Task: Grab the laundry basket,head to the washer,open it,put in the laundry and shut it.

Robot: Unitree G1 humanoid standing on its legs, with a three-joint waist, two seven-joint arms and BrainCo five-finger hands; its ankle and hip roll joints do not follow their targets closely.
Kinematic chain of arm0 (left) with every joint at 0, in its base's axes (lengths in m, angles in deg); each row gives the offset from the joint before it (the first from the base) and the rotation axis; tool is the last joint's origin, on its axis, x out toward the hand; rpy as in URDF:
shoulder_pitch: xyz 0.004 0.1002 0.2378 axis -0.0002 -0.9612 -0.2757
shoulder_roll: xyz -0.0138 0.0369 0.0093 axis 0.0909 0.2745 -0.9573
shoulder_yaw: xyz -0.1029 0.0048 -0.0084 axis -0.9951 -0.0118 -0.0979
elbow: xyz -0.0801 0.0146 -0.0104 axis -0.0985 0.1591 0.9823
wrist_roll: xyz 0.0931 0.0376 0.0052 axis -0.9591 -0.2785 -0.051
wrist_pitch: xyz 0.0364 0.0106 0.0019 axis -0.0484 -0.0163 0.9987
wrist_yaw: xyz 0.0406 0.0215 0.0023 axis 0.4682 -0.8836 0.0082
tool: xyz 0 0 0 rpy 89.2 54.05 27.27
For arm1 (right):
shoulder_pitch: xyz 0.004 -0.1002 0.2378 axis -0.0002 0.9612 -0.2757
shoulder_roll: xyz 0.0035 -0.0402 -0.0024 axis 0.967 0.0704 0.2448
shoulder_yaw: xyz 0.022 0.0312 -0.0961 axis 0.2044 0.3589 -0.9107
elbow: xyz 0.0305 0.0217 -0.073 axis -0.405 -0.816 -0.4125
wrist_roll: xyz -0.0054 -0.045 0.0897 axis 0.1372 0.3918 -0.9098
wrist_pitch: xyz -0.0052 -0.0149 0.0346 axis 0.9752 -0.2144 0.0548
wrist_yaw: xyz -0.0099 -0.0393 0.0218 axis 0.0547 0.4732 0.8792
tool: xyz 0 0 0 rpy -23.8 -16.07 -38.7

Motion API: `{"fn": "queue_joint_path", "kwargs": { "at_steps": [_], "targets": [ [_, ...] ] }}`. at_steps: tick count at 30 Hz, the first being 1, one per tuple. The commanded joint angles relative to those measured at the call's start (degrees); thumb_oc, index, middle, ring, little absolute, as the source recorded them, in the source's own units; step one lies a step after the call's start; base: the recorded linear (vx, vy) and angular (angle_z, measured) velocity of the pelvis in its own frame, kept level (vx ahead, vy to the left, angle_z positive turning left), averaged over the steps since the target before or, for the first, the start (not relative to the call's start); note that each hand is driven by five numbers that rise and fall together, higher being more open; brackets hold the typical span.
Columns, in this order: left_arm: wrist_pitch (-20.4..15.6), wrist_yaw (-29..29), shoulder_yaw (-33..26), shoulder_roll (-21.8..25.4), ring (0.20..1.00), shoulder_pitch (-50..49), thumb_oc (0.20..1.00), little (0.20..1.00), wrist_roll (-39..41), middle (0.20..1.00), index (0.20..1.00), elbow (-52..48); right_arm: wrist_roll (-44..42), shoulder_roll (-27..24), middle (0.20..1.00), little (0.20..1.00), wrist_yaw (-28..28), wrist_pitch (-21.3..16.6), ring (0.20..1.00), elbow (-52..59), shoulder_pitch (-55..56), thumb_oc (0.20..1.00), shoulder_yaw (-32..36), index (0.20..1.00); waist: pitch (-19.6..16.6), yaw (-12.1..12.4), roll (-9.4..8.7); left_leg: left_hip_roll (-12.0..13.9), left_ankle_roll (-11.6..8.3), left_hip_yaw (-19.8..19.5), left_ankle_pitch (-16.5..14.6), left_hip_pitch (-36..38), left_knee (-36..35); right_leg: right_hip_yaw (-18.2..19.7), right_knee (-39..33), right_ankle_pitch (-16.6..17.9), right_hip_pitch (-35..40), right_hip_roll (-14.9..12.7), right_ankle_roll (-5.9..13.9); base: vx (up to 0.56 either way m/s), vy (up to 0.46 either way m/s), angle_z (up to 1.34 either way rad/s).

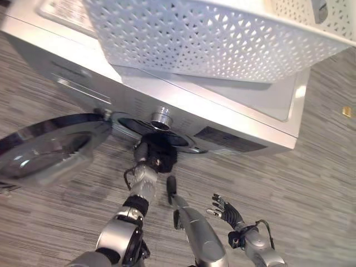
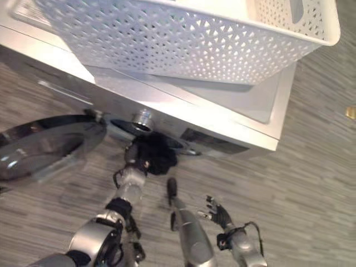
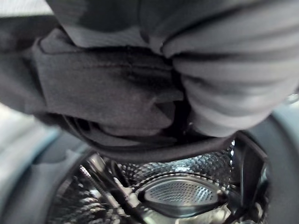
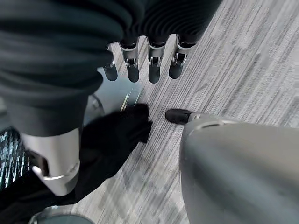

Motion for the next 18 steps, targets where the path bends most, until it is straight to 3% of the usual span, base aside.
{"fn": "queue_joint_path", "kwargs": {
  "at_steps": [1,6,8,14,18],
  "targets": [
    [-5.4,1.1,-1.4,2.2,0.2,6.8,0.2,0.2,2.2,0.2,0.2,1.4,-1.9,-2.8,1.0,1.0,0.1,-2.5,1.0,0.7,1.3,1.0,-1.7,1.0,-3.1,-1.5,-2.1,6.8,-5.63,-1.1,-3.1,-2.7,6.9,1.3,-0.5,-1.2,-2.4,-4.0,8.71,0.02,-0.089,-0.15],
    [-6.9,2.4,-1.5,8.3,0.2,17.8,0.2,0.2,3.1,0.2,0.2,1.2,-1.4,-5.6,1.0,1.0,-0.4,-3.3,1.0,2.6,-0.1,1.0,-1.6,1.0,-2.6,-3.7,-2.15,8.0,-5.96,-1.7,-5.4,-10.8,11.8,1.3,3.4,-2.0,-10.4,-3.4,8.42,0.01,-0.091,-0.01],
    [-7.2,2.6,-0.6,12.9,0.2,23.9,0.2,0.2,3.6,0.2,0.2,1.5,4.0,-7.6,1.0,1.0,-1.8,-3.4,1.0,2.4,-1.6,1.0,-2.4,1.0,-2.9,-5.1,-1.08,9.1,-6.02,-3.2,-7.3,-17.9,17.0,0.6,6.6,-3.4,-16.1,-3.3,8.16,0.02,-0.175,0.13],
    [-7.5,2.7,1.3,22.3,0.2,32.6,0.2,0.2,6.1,0.2,0.2,3.0,13.9,-9.3,1.0,1.0,-5.5,-2.1,1.0,-5.3,-2.8,1.0,-2.4,1.0,-4.3,-7.6,1.14,13.9,-6.54,-5.6,-11.1,-29.9,28.5,-0.2,14.5,-6.4,-27.1,-2.5,7.26,0.0,-0.112,0.11],
    [-6.7,1.7,3.6,24.9,0.2,37.4,0.2,0.2,8.1,0.2,0.2,5.0,15.1,-9.2,1.0,1.0,-6.6,-1.8,1.0,-8.8,-3.5,1.0,-1.7,1.0,-5.2,-8.3,2.14,15.3,-6.75,-6.5,-12.0,-33.6,31.6,-0.1,16.5,-6.9,-30.6,-1.9,7.01,0.02,-0.064,-0.07]
  ]
}}
